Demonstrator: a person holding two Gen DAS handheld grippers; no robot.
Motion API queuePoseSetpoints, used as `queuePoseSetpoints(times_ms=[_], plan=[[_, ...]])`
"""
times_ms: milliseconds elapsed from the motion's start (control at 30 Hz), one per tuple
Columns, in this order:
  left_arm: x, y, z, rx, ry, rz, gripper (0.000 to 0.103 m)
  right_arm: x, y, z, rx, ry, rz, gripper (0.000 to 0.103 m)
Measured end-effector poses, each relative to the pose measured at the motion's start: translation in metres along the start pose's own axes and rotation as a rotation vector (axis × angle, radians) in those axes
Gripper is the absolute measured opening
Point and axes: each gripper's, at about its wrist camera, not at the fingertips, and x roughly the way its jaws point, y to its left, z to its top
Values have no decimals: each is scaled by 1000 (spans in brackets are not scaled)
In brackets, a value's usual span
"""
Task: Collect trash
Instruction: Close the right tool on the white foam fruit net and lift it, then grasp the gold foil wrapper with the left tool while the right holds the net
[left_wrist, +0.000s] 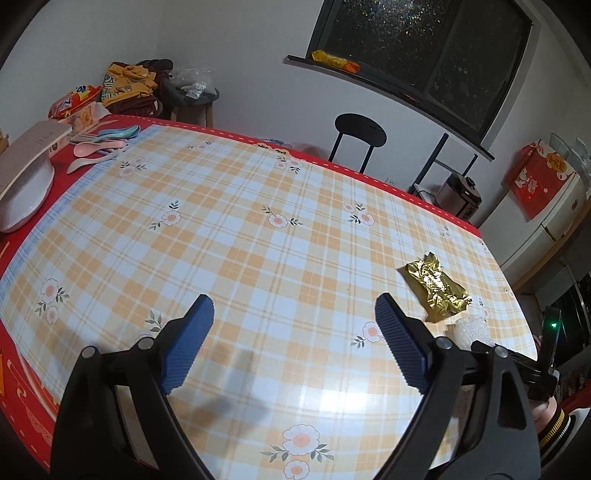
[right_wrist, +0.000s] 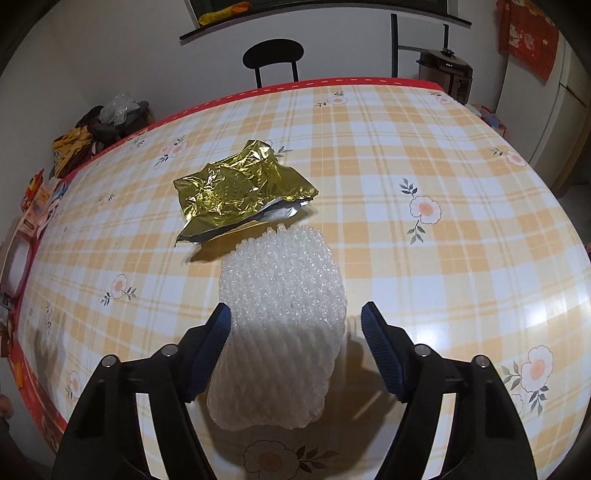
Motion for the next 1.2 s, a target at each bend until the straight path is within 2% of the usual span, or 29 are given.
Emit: queuePoseSetpoints(times_ms=[33,200,300,533,867,900,967,1067,1200], plan=[[0,-1,0,0,2,-2,88,0,0,0,-1,3,6,64],[3,-10,0,4,12,-18,87,-6,-2,-2,1,3,38,42],[6,-16,-1,3,26,-33,87,-15,-6,-2,17,-11,59,36],[37,-42,0,-48,121,-121,77,-42,-28,-3,59,-58,67,33],[137,-132,-8,-130,305,-306,57,-69,-73,-8,113,-97,17,32],[146,-140,-10,-134,315,-311,55,-70,-76,-9,116,-98,14,32],[167,-157,-13,-130,329,-324,44,-73,-84,-10,124,-102,5,32],[188,-173,-13,-122,338,-310,38,-78,-96,-11,134,-105,-8,32],[208,-180,-12,-157,331,-300,37,-82,-110,-11,148,-105,-21,32]])
